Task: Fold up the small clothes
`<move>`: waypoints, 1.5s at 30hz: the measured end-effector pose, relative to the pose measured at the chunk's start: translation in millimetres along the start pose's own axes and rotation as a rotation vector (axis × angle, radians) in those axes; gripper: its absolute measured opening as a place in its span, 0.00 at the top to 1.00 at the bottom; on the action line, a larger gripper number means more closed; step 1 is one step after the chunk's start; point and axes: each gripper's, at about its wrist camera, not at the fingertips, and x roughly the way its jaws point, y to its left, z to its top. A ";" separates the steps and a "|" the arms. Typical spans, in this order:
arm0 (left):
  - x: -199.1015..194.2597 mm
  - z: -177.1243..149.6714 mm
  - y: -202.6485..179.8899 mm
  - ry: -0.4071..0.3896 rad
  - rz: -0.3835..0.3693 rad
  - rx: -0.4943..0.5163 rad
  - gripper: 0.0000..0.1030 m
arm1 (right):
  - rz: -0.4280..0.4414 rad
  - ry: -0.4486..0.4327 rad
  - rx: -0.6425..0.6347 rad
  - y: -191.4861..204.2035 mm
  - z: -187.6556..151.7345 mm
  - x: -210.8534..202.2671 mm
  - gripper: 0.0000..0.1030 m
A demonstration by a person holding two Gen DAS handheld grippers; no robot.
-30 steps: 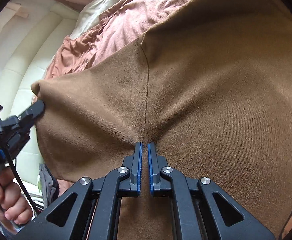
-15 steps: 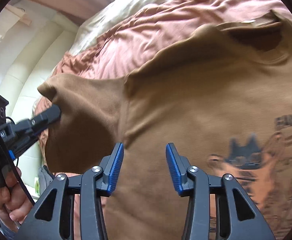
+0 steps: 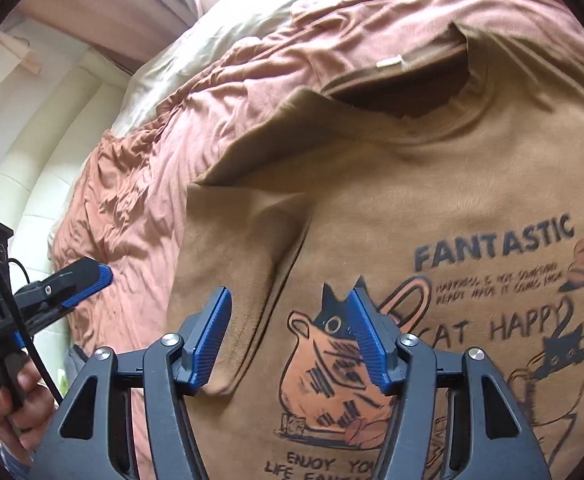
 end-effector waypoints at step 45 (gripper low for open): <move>46.8 -73.1 78.2 0.193 0.155 0.088 0.60 | -0.155 0.028 -0.167 22.7 19.1 48.3 1.00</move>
